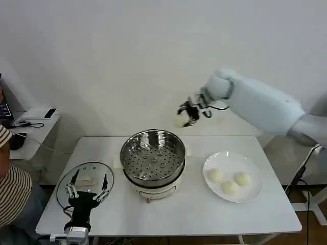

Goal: Take steamed baozi put them in steamer then cover it.

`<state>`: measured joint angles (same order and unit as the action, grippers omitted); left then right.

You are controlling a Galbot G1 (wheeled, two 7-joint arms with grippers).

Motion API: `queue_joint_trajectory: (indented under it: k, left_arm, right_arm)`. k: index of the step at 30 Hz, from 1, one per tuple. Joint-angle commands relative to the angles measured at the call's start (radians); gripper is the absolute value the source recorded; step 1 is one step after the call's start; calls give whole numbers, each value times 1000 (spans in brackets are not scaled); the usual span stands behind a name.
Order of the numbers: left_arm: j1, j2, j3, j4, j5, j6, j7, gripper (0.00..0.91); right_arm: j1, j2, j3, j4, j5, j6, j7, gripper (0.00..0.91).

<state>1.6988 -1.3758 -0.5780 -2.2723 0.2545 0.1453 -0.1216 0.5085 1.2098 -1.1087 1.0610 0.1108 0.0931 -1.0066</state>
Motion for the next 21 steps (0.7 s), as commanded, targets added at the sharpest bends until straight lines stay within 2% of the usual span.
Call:
queue_joint_trajectory:
  k: [1,3,13,19,21]
  left_arm:
    - [6,2,-23,3,-15,1,3,907]
    - [7,3,-24,5,-15,1,4,907]
    - [9,0,-29,10,-17,0,5,907]
    - [9,-1,-34,12,-19,0,5,907]
    - [8,0,-32,13,-18,0,5,907]
  right_arm:
    - [11,163,-95,1,-51,87,1,625]
    - [-12,175,-105,-22,-129,125,6,625]
    - [-101,218,-87,-151,-334,303,61,625]
    - [-131,231,-60,-202,-408,356,89,625]
    - [-138,230,-60,-211,-407,362,95,625]
